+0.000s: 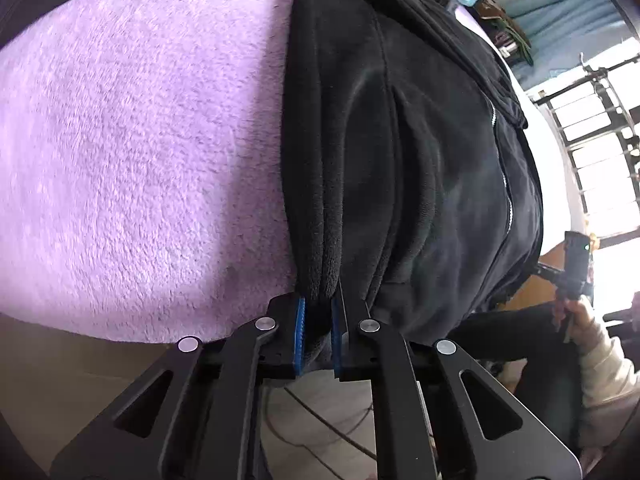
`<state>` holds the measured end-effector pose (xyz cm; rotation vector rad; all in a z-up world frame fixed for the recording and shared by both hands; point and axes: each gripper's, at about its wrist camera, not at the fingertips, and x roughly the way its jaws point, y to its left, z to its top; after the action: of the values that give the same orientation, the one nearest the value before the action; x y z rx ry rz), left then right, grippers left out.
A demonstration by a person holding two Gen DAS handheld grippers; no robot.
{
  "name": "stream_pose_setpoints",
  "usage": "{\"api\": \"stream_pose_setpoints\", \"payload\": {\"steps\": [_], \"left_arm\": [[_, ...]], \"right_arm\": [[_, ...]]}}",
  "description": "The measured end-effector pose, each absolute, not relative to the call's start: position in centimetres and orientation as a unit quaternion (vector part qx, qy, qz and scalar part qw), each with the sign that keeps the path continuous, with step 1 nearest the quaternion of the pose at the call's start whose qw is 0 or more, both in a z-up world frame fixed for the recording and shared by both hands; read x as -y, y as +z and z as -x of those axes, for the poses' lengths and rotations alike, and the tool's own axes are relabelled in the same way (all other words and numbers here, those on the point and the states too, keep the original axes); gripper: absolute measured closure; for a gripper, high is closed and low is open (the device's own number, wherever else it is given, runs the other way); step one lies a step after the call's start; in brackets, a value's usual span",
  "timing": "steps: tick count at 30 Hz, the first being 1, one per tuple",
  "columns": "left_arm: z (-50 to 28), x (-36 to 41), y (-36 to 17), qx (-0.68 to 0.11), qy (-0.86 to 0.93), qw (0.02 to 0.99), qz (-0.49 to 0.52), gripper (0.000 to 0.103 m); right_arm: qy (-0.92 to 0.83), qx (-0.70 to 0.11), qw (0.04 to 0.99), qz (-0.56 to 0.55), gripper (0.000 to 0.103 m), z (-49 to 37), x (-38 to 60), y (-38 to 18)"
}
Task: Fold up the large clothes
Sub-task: 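Lift the hem with both grippers and fold it toward the collar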
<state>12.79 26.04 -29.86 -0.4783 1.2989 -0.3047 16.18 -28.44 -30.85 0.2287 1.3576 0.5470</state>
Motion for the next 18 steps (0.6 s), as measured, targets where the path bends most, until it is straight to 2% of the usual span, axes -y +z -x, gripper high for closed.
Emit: {"api": "stream_pose_setpoints", "payload": {"steps": [3,8,14,18], "left_arm": [[-12.7,-26.0,-29.8,-0.597,-0.14,0.759,0.222,0.096],[-12.4,-26.7,-28.6,-0.59,-0.144,0.76,0.232,0.096],[-11.6,-27.6,-25.0,-0.551,-0.168,0.763,0.294,0.097],[-12.3,-27.1,-22.7,-0.573,-0.153,0.769,0.24,0.097]], "right_arm": [[0.268,-0.612,0.732,-0.132,0.083,-16.3,28.9,-30.4],[0.288,-0.593,0.738,-0.144,0.084,-15.5,29.2,-28.4],[0.317,-0.544,0.756,-0.179,0.084,-14.8,29.9,-24.1],[0.318,-0.53,0.772,-0.146,0.084,-15.2,30.0,-21.4]]}}
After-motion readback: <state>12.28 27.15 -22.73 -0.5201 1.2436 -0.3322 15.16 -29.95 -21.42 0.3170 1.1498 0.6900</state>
